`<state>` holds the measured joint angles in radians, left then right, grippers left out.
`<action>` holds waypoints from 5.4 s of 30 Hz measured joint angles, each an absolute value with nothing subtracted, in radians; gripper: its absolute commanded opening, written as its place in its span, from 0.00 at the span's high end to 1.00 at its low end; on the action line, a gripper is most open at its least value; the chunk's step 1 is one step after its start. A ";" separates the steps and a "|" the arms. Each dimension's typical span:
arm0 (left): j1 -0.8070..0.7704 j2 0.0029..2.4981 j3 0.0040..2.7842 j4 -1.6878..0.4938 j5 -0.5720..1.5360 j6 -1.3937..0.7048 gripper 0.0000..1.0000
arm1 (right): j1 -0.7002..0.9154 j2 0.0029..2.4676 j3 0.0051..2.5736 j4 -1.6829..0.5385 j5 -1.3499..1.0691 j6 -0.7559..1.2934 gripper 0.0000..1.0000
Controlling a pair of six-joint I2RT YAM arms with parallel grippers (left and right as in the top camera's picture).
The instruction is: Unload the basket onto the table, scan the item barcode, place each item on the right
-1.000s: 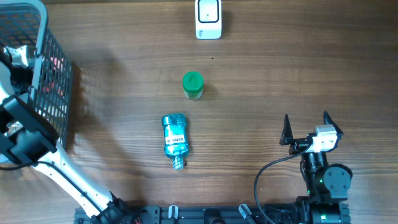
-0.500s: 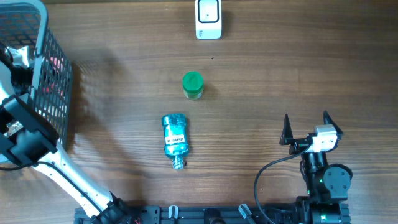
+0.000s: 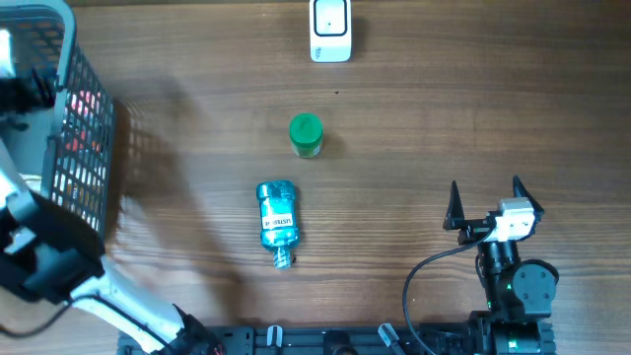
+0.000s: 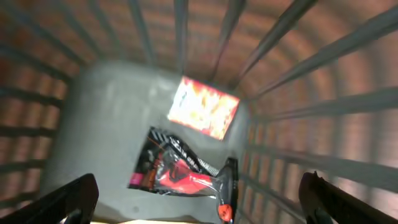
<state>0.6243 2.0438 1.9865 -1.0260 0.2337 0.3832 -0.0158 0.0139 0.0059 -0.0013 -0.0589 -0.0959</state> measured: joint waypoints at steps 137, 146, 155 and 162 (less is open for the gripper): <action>0.651 2.038 1.762 -1.086 -0.092 -0.999 0.96 | -0.016 0.014 0.006 -0.001 -0.059 -0.096 0.00; 0.651 1.822 1.761 -1.105 -0.092 -0.985 0.96 | -0.016 0.014 0.006 -0.001 -0.059 -0.096 0.00; 0.655 1.562 1.766 -1.087 0.029 -0.944 0.96 | -0.016 0.014 0.006 -0.001 -0.059 -0.096 0.00; 0.646 1.283 1.835 -1.019 0.353 -0.941 0.96 | -0.016 0.014 0.006 -0.001 -0.059 -0.096 0.00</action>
